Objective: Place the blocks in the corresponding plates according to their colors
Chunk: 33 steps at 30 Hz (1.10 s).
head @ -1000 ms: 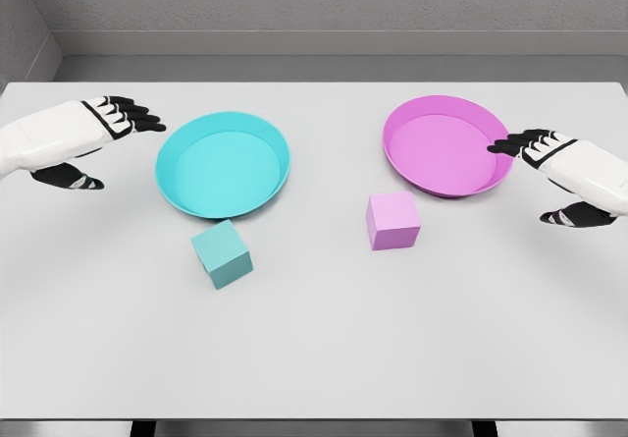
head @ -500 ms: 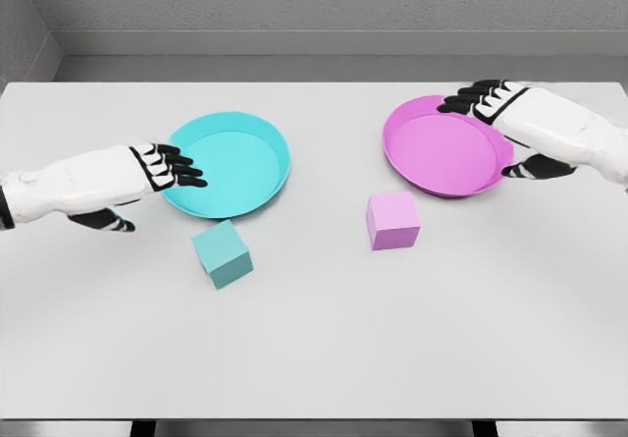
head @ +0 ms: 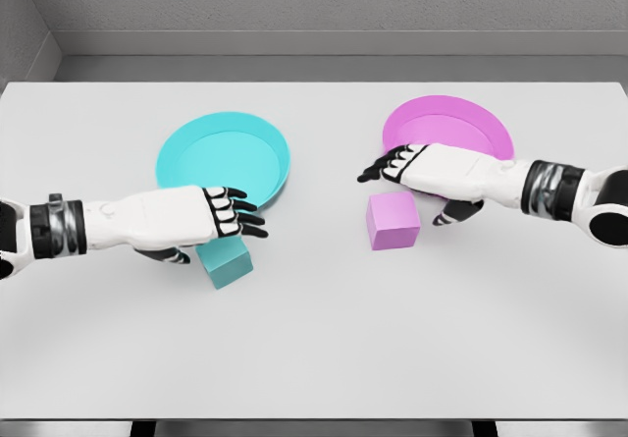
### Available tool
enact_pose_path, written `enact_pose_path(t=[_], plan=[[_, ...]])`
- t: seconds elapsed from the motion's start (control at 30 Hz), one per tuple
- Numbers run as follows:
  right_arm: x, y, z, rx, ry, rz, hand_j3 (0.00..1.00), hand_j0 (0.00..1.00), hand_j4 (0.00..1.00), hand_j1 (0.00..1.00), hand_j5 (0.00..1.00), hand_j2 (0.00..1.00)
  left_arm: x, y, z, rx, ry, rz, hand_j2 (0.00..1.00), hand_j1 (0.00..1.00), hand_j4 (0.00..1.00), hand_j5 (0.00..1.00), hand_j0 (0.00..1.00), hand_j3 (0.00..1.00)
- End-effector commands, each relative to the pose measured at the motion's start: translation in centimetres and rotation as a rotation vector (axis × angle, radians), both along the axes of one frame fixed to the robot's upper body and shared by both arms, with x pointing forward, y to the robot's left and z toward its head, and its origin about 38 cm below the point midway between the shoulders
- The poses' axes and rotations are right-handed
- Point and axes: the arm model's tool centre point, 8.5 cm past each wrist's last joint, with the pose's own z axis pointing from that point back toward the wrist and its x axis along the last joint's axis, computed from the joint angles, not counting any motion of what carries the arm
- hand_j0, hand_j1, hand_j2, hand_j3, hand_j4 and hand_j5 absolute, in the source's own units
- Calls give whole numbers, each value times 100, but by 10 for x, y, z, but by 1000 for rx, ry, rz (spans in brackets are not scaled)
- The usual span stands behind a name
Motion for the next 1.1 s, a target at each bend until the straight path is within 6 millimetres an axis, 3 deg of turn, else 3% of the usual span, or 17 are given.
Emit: enact_pose_path(t=[0.0,0.33,0.6,1.07], plan=[[-5,7,-14,-52,69,13,100,100,100,100,100,100,-4,-8,-8,6,16,-20,100,100,100,100,100,100],[0,10,-12,-95,89,-6,100,100,100,100,100,100,-3,-9,-12,84,3,-38,100,100,100,100,100,100],[4,25,-15,-99,100,-6,100,100,100,100,100,100,-3,-7,-15,138,19,-42,100,100,100,100,100,100],[10,19,-29,-121,133,-33,100,100,100,100,100,100,-1,-21,-18,150,14,-76,100,100,100,100,100,100]])
